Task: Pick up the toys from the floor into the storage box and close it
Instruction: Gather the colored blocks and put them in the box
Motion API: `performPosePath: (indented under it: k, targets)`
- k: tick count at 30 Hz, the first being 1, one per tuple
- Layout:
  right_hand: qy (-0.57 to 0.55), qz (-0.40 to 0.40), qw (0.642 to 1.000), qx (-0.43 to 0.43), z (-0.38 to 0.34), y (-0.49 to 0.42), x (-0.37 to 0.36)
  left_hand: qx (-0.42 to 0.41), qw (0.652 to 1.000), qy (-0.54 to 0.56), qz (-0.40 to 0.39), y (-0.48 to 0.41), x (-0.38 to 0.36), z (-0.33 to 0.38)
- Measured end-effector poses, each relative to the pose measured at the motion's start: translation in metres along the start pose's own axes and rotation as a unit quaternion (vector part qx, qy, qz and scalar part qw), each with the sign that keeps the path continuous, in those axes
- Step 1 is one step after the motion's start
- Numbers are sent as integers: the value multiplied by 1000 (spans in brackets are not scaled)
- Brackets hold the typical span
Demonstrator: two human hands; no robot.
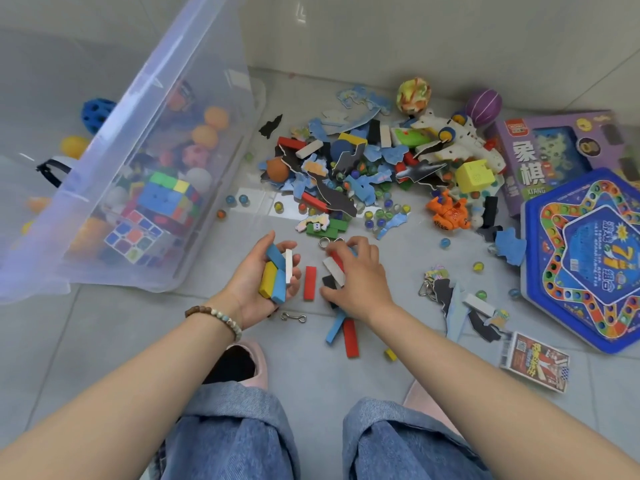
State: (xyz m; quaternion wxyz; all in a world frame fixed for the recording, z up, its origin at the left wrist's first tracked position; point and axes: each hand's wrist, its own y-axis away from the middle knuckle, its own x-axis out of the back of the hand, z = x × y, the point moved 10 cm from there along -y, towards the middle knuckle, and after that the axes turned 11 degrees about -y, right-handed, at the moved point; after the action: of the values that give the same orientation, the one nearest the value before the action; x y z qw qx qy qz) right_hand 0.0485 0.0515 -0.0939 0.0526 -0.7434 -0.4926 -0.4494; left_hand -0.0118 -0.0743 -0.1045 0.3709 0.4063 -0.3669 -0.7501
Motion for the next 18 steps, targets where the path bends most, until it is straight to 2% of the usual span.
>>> performPosePath:
  k: [9,13,16,18]
  targets:
    - [66,-32,996,46,0,-5,7,15,1000,-6,-1,4,8,-4]
    - [48,-26,998,44,3,-6,8,19,1000,-6,1,5,9,-4]
    - [-110,-4,994,-19,14,-6,18,16,1000,-21,4,7,5,-1]
    - [-275,13,959,-73,16,-2,31,10,999,-44,5,12,-2,5]
